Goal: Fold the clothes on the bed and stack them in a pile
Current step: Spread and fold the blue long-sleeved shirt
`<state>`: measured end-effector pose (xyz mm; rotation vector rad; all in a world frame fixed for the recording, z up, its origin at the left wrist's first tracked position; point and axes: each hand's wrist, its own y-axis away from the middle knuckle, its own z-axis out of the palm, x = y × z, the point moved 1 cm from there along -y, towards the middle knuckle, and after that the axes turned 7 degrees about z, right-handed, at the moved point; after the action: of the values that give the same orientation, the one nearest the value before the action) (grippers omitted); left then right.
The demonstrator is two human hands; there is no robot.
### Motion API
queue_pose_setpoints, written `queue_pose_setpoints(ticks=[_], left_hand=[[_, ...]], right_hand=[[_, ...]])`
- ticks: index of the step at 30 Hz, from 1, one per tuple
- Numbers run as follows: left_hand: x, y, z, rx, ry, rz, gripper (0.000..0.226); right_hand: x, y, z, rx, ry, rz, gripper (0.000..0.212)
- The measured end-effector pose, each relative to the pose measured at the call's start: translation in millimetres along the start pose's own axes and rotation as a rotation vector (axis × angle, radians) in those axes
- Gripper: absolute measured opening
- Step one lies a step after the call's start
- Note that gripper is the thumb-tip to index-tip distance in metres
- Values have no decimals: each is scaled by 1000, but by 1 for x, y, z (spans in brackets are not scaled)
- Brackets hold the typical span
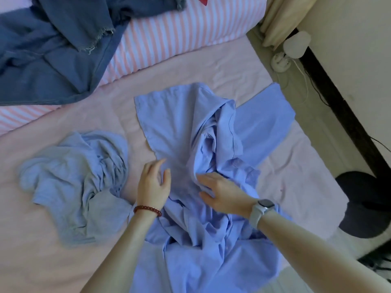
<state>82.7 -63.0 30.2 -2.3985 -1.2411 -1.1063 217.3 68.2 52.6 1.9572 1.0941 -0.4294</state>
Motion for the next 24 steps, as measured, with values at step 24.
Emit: queue_pose_setpoints(ticks=[24], left_hand=[[142, -49, -14, -346, 24, 729, 23]], right_hand=[[15, 67, -104, 338, -554, 135, 26]])
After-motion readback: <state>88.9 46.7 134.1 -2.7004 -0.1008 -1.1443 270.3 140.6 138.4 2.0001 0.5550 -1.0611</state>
